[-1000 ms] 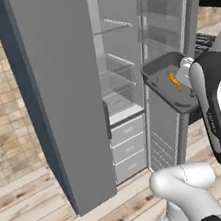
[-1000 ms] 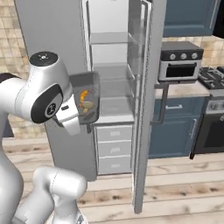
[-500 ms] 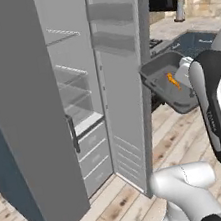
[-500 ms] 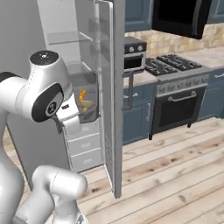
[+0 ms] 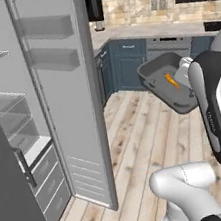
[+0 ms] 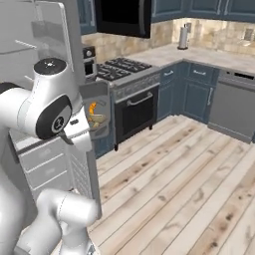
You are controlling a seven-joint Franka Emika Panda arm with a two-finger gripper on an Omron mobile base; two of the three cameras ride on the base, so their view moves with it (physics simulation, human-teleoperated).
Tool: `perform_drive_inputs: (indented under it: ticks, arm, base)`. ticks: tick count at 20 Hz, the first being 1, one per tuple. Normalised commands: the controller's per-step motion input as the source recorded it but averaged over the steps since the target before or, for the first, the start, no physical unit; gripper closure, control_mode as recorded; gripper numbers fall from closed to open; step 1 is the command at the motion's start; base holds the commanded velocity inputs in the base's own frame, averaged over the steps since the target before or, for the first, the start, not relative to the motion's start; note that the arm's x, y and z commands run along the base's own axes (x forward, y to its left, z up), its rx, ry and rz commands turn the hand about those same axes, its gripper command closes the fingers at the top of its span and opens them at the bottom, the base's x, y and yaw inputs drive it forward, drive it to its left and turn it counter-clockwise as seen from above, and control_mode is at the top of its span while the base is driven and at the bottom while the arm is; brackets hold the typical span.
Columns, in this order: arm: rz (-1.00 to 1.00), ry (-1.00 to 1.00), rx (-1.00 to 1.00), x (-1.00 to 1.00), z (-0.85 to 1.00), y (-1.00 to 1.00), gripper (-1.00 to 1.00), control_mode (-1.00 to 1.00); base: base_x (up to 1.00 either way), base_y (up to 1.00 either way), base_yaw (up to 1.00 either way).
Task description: Place the tupperware containing the shrimp and mushroom meal in the microwave. Close the microwave door and press the start button to reheat the meal.
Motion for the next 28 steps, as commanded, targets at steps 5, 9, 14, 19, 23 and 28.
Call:
perform_drive_inputs:
  ticks: [5, 9, 14, 19, 23, 28]
  arm:
    - [0.0, 0.0, 0.0, 0.0, 0.0, 0.0, 1.0, 1.0]
    - [0.0, 0.0, 0.0, 0.0, 0.0, 0.0, 1.0, 1.0]
    - [0.0, 0.0, 0.0, 0.0, 0.0, 0.0, 1.0, 1.0]
    - [0.0, 0.0, 0.0, 0.0, 0.0, 0.0, 1.0, 1.0]
    - [0.0, 0.0, 0.0, 0.0, 0.0, 0.0, 1.0, 1.0]
    - [0.0, 0.0, 0.0, 0.0, 0.0, 0.0, 1.0, 1.0]
  base:
    - [0.1, -0.01, -0.52]
    - [0.35, 0.0, -0.36]
    - [0.6, 0.0, -0.13]
    - [0.85, 0.0, -0.04]
    - [0.91, 0.0, 0.0]
    - [0.85, 0.0, 0.11]
